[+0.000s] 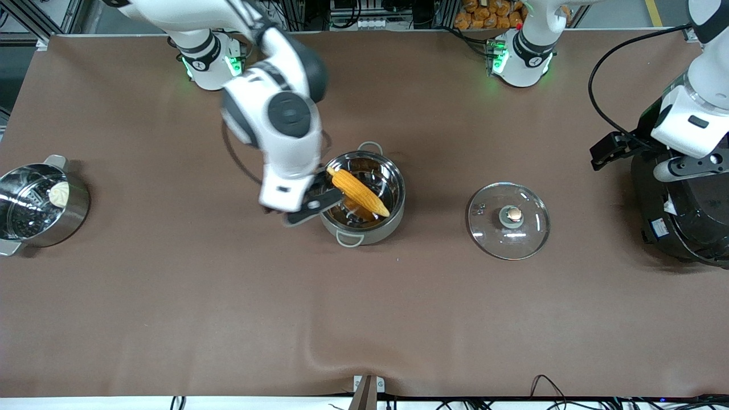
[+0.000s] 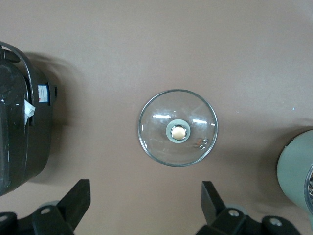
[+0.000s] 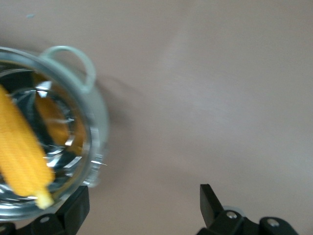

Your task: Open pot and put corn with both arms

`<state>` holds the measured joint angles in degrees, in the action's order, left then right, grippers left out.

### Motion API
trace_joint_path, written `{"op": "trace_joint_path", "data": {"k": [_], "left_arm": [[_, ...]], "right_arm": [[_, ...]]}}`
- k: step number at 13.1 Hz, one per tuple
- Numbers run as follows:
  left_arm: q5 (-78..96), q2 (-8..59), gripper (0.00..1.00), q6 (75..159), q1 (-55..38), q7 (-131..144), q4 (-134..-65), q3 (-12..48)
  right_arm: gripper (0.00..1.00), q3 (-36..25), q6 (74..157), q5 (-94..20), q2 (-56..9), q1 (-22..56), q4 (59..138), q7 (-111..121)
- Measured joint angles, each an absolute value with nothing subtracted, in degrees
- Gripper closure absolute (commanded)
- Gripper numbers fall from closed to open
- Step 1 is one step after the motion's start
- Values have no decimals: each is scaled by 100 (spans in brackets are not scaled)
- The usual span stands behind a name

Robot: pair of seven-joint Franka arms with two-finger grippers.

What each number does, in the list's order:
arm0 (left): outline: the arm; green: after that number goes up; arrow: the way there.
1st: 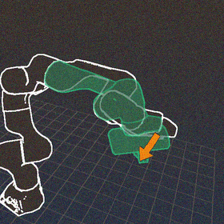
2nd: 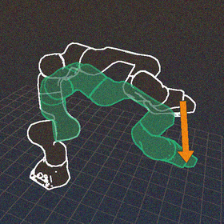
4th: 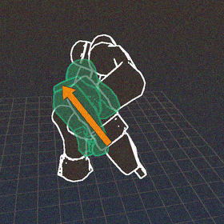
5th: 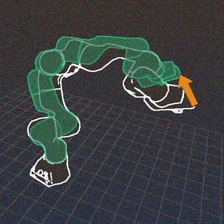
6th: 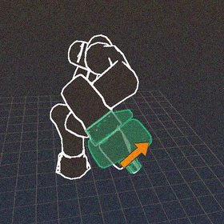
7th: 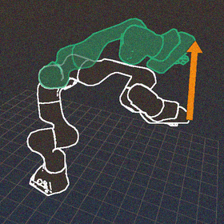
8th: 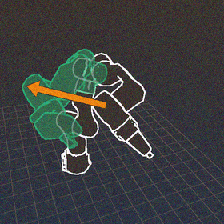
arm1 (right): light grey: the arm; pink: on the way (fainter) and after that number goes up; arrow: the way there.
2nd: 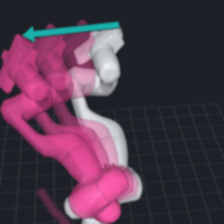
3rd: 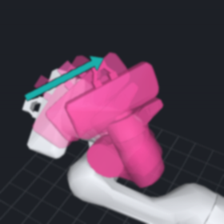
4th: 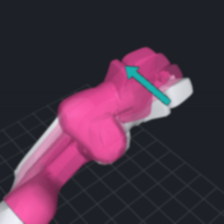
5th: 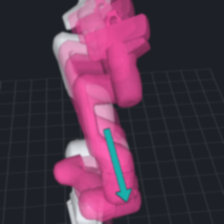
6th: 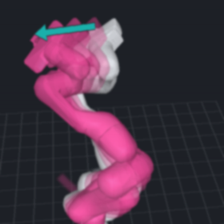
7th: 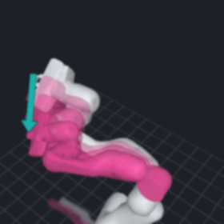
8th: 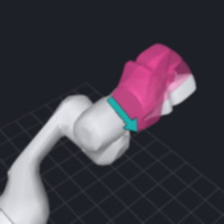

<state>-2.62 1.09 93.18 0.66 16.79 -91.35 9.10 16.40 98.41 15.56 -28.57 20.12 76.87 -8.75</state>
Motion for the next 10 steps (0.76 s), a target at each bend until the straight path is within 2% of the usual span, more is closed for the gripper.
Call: {"op": "trace_joint_path", "data": {"k": [6, 10], "left_arm": [[-250, 93, 0, 9320, 66, 1457, -9144, 899], [-250, 87, 0, 9324, 66, 1358, -9146, 903]], "right_arm": [[0, 1635, 9697, 710, -2253, 560, 8160, -565], [0, 1626, 9620, 499, -1244, -415, 9001, -276]]}}
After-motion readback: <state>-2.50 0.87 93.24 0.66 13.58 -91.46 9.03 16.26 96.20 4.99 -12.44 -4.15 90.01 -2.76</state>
